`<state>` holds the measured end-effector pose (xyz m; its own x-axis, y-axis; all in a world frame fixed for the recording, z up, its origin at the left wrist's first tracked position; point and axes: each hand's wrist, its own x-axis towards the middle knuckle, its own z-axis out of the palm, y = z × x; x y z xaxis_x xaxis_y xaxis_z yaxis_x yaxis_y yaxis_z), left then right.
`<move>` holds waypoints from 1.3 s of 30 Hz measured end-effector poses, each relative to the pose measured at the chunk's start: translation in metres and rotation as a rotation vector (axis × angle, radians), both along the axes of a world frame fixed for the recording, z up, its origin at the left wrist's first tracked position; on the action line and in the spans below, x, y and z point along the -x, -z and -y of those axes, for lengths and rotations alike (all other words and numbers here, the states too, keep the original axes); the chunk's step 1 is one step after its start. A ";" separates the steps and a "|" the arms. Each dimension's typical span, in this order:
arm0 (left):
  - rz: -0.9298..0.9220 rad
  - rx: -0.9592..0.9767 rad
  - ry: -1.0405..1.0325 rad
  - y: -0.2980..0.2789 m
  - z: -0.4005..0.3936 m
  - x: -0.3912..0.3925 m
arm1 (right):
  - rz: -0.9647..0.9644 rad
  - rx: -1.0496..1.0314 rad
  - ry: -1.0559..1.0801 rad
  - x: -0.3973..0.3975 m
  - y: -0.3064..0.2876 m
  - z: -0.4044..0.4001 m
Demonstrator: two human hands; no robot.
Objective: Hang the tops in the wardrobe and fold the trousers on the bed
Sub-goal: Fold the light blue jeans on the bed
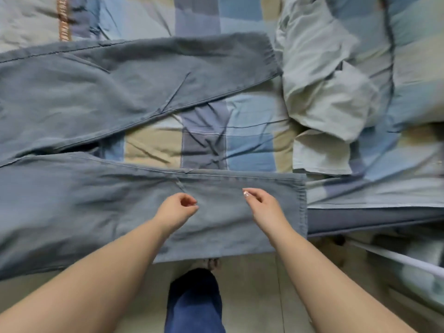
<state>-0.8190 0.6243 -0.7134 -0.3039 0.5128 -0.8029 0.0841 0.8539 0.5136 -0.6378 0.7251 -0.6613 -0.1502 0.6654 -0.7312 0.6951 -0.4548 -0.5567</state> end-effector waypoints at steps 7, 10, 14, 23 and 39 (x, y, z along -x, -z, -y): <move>-0.167 -0.007 0.402 0.023 -0.070 -0.092 | 0.253 0.005 -0.002 -0.149 0.045 -0.041; -0.301 -0.077 0.566 0.041 -0.107 -0.103 | 0.291 -0.008 -0.063 -0.181 0.072 -0.059; -0.487 -0.075 0.689 0.076 -0.146 -0.100 | 0.223 -0.064 -0.068 -0.182 0.111 -0.085; -0.694 -0.228 0.529 0.101 -0.167 -0.097 | 0.265 -0.486 0.135 -0.173 0.142 -0.110; -0.156 -0.023 -0.196 0.074 -0.016 -0.075 | -0.182 0.517 0.049 -0.064 0.101 0.010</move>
